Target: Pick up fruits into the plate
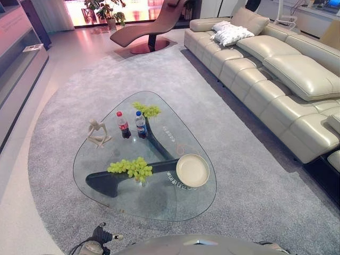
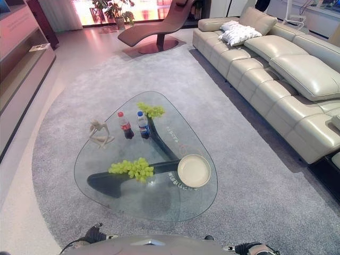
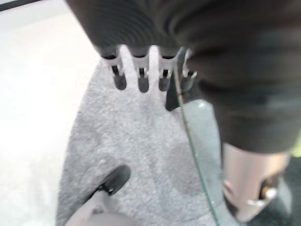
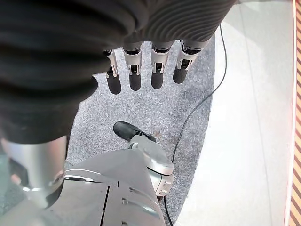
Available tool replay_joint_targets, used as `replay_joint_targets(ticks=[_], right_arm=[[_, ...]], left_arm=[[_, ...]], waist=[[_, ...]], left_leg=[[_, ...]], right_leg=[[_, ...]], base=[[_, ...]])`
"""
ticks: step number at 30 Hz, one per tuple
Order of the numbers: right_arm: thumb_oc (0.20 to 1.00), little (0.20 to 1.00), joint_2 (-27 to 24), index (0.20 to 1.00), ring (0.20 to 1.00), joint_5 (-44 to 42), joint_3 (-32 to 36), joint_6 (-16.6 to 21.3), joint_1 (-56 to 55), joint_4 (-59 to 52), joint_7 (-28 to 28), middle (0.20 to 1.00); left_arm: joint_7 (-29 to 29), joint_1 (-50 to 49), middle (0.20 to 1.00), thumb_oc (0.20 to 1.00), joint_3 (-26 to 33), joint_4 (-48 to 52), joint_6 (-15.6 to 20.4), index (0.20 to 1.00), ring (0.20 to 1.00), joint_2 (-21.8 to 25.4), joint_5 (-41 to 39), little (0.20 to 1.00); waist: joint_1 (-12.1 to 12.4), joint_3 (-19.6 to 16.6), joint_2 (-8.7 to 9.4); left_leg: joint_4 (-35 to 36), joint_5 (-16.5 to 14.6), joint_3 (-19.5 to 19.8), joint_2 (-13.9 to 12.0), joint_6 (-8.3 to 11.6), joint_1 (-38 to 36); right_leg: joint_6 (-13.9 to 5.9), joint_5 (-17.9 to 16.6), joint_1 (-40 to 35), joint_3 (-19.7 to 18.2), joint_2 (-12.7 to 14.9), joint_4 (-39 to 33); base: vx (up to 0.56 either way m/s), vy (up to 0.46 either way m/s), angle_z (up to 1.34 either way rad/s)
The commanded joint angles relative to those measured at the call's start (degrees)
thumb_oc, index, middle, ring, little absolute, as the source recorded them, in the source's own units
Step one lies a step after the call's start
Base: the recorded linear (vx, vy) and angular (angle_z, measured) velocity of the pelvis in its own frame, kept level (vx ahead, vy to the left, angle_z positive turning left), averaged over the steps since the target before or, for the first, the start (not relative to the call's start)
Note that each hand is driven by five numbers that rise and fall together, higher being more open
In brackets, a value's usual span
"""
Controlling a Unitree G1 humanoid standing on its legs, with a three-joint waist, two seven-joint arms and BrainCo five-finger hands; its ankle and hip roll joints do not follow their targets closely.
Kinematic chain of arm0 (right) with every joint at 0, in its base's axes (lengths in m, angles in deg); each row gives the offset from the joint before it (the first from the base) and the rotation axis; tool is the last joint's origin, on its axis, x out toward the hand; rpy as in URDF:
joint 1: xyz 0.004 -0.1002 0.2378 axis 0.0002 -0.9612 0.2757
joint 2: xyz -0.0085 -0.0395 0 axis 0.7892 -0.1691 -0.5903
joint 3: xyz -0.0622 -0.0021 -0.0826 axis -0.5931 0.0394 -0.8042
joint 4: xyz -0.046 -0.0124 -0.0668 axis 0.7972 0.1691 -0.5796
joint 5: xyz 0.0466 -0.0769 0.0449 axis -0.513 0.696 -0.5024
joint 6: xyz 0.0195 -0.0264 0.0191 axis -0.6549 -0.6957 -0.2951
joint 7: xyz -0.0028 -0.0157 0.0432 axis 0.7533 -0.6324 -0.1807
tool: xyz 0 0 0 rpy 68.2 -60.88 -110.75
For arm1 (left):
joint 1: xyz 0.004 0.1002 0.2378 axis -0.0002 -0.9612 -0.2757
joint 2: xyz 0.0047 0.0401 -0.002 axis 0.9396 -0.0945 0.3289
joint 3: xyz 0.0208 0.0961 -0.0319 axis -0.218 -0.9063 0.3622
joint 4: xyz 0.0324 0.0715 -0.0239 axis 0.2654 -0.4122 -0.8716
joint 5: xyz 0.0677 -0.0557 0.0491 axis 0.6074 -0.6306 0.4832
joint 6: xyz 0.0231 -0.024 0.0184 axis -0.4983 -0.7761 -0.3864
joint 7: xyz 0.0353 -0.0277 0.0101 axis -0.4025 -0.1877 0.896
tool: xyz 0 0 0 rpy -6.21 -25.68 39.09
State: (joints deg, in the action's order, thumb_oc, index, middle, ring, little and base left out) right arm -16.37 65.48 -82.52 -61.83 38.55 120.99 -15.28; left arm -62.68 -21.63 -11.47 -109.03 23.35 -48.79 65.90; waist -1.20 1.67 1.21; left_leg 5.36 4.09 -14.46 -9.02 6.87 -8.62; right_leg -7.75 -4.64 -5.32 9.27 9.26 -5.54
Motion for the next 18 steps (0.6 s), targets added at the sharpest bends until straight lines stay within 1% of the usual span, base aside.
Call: replay_joint_targets(ticks=[1,9,10,11,13,15,16,17,18], right_arm=[[1.0,1.0,0.04,1.0,1.0,0.84,-1.55,-0.23,5.16,2.74,-0.3,1.0],[1.0,1.0,0.04,1.0,1.0,0.84,-1.55,-0.23,5.16,2.74,-0.3,1.0],[1.0,1.0,-0.25,1.0,1.0,0.81,-1.53,-0.28,5.23,2.52,-0.55,1.0],[1.0,1.0,-0.96,1.0,1.0,0.55,-1.51,-0.59,5.42,1.82,-1.08,1.0],[1.0,1.0,-0.97,1.0,1.0,0.56,-1.51,-0.59,5.43,1.82,-1.08,1.0],[1.0,1.0,-1.47,1.0,1.0,0.25,-1.33,-0.1,5.12,1.68,-1.19,1.0],[1.0,1.0,-1.46,1.0,1.0,0.44,-1.15,0.15,4.73,1.67,-0.96,1.0],[1.0,1.0,-1.4,1.0,1.0,1.15,-0.87,0.52,3.49,1.44,-0.77,1.0],[1.0,1.0,-2.02,1.0,1.0,0.7,-1.73,0.82,2.73,0.22,-0.21,1.0]], left_arm=[[3.05,5.07,1.0,1.0,1.92,-0.1,4.85,1.0,1.0,1.84,-2.71,1.0],[3.05,5.07,1.0,1.0,1.92,-0.1,4.85,1.0,1.0,1.84,-2.71,1.0],[3.5,5.62,1.0,1.0,2.03,1.51,5.76,1.0,1.0,2.24,-3.5,1.0],[4.89,7.24,1.0,1.0,2.57,6.1,6.8,1.0,1.0,3.15,-6.09,1.0],[4.89,7.23,1.0,1.0,2.57,6.14,6.77,1.0,1.0,3.16,-6.09,1.0],[7.17,8.64,1.0,1.0,3.01,9.38,7.6,1.0,1.0,3.9,-7.92,1.0],[9.19,9.19,1.0,1.0,3.45,10.91,8.53,1.0,1.0,4.15,-7.62,1.0],[12.58,10.45,1.0,1.0,4.26,14.05,9.21,1.0,1.0,5.26,-5.7,1.0],[14.63,14.05,1.0,1.0,3.75,19.37,7.33,1.0,1.0,9.17,-0.8,1.0]], waist=[[0.63,3.6,0.94],[0.63,3.6,0.94],[0.67,3.89,0.93],[0.73,4.52,0.81],[0.72,4.56,0.81],[0.7,4.97,0.61],[0.58,5.07,0.49],[0.1,5.04,0.37],[-0.53,6.29,-0.02]], left_leg=[[-2.2,-5.35,2.6,1.23,-2.94,0.31],[-2.2,-5.35,2.6,1.23,-2.94,0.3],[-2.27,-5.36,2.64,1.24,-2.98,0.39],[-2.25,-5.21,2.66,1.15,-2.97,0.51],[-2.25,-5.21,2.67,1.15,-2.97,0.48],[-1.92,-4.95,2.71,1.13,-3.02,0.56],[-1.65,-4.85,2.76,1.18,-3.03,0.45],[-1.3,-4.68,2.77,1.22,-2.93,0.33],[-1.67,-4.41,2.52,1.31,-2.78,1.56]], right_leg=[[0.43,3.88,-1.77,0.9,-0.31,2.82],[0.43,3.88,-1.77,0.9,-0.31,2.82],[0.47,3.93,-1.74,0.92,-0.38,2.9],[0.47,3.84,-1.69,1.17,-0.4,2.97],[0.47,3.84,-1.72,1.18,-0.4,2.97],[0.44,3.66,-1.68,1.61,-0.39,2.8],[0.36,3.53,-1.8,1.8,-0.37,2.61],[0.14,3.34,-1.87,1.96,-0.43,2.36],[-0.08,3.45,-0.41,1.35,-0.48,3.05]], base=[[0.0,0.0,0.0],[0.0,0.0,0.0],[0.0,0.0,0.0],[0.0,0.0,0.0],[-0.01,0.006,0.07],[0.0,0.008,0.06],[0.08,0.012,0.01],[0.04,0.018,0.03],[-0.06,0.027,0.0]])
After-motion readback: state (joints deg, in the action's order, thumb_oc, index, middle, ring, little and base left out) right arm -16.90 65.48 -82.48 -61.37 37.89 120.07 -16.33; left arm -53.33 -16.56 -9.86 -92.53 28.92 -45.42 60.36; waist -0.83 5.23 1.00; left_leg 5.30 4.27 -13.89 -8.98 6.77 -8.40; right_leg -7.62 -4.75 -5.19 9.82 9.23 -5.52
